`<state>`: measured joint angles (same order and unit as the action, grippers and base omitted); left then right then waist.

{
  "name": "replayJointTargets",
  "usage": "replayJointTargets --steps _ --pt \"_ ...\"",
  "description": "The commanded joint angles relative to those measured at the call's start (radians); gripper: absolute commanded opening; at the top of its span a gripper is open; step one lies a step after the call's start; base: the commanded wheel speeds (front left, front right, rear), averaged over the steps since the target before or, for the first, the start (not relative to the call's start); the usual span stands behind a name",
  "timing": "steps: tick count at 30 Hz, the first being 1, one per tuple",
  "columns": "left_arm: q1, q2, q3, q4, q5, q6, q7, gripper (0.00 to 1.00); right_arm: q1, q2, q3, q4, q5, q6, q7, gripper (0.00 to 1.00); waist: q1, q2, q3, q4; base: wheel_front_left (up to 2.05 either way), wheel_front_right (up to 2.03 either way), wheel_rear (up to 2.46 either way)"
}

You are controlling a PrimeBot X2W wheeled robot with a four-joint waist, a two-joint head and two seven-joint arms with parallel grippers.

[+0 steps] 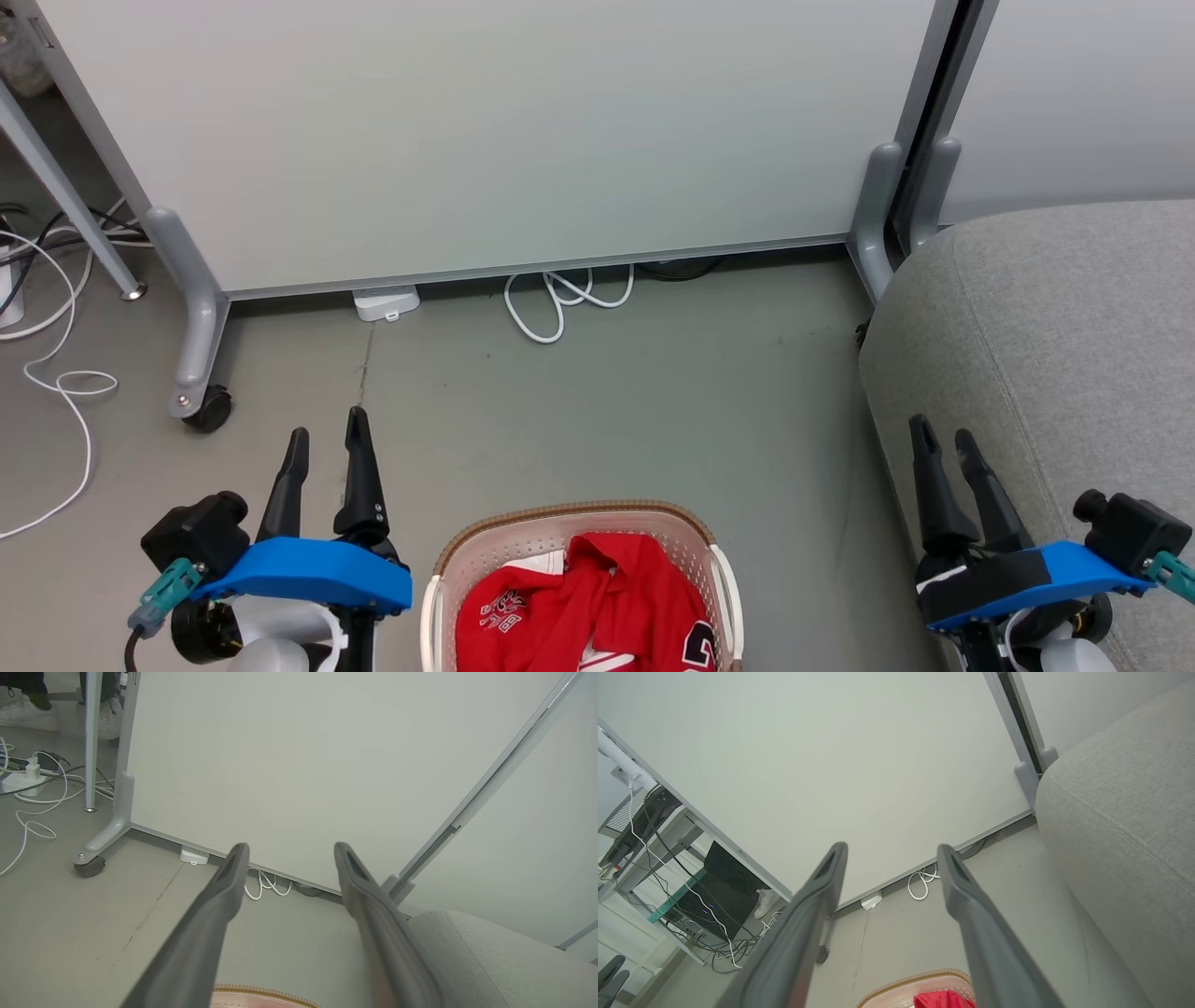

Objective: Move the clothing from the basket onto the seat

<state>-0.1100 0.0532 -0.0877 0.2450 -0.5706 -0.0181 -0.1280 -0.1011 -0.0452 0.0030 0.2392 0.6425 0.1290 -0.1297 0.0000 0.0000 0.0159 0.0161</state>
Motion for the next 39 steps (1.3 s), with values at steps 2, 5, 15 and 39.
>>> replayJointTargets --steps 2,5,15,39 --pt "-0.027 0.007 -0.010 -0.006 0.035 0.002 -0.012 1.00 -0.023 -0.006 0.005 -0.007 -0.036 0.002 -0.012 1.00 0.0000 0.0000 0.000 0.001 0.00 0.00 0.00" --pt "-0.029 0.008 -0.015 -0.002 0.067 0.004 -0.021 1.00 -0.023 -0.006 0.008 -0.006 -0.067 0.002 -0.019 1.00 0.0000 0.0000 0.000 0.002 0.00 0.00 0.00" --pt "-0.033 0.007 -0.033 -0.004 0.166 0.010 -0.046 1.00 -0.026 -0.007 0.018 -0.004 -0.165 0.002 -0.044 1.00 0.0000 0.0000 0.002 0.009 0.00 0.00 0.00" --pt "-0.042 -0.003 -0.022 0.036 0.335 0.009 -0.098 1.00 -0.019 -0.007 0.029 -0.007 -0.365 0.002 -0.097 1.00 0.0000 0.0000 0.009 0.026 0.00 0.00 0.00"
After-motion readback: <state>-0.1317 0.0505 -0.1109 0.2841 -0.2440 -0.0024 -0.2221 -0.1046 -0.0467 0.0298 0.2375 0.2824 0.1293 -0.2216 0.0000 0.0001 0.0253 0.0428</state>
